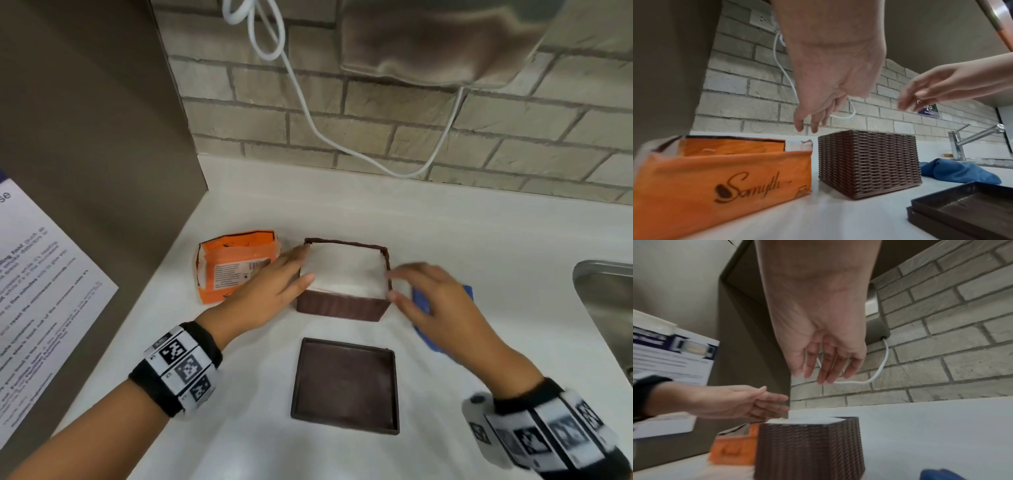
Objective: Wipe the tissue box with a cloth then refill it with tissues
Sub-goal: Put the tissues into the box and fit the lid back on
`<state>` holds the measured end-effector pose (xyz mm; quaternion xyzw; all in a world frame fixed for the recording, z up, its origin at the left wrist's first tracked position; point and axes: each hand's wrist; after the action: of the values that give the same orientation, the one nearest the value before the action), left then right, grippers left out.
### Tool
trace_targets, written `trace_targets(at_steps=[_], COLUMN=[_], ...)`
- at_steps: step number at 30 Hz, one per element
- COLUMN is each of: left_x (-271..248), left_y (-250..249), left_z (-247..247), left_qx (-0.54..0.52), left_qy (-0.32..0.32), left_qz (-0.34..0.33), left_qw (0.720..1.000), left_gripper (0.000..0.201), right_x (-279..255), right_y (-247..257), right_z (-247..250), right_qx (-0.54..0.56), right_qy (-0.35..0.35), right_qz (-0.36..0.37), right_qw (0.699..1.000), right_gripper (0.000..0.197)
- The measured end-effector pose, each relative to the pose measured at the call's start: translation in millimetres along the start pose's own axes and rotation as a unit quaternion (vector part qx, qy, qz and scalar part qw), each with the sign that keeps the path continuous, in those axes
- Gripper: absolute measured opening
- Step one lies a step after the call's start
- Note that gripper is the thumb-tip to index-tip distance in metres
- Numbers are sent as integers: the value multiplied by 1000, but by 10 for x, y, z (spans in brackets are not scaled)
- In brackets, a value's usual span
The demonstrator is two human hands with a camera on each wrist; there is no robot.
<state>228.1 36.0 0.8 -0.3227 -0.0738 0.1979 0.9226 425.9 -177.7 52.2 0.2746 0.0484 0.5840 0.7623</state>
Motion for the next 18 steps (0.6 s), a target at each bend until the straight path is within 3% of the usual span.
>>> trace_targets(at_steps=[2,4,6,10,13,16,18], left_x=[-86,-180,-277,-401,-455,-481,-486], left_y=[56,57,31,-22,12,22,-50], left_z=[17,25,23,-3,-18,35,102], left_qx=[-25,-35,-48,-65,-71,-83,-118], left_qy=[-31,-25,-11,5,5,-13,-34], left_qz=[-3,19,42,43,43,30,20], left_qw=[999,999,998,997,997,996,992], left_gripper=[72,70,66,64,64,63,49], right_x=[-331,-699,-1022,-1186,-1099,-935,-771], right_y=[104,87,17,44,114,242,332], right_z=[-66,-303,-581,-789,-716,-439,-197], right_qx=[20,-47,-130,-143,-155,-77,5], right_qy=[110,220,283,282,252,251,215], right_qz=[20,43,56,61,100,65,38], right_qw=[994,973,949,947,950,963,976], right_gripper=[36,48,48,42,22,14,12])
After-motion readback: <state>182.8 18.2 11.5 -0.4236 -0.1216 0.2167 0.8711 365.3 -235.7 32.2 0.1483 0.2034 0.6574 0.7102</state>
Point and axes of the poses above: each hand's wrist, its own x-axis towards the middle knuckle, its own z-axis out of the back of the hand, y = z × x, and after that the axes turned 3 degrees about -z, right-handed
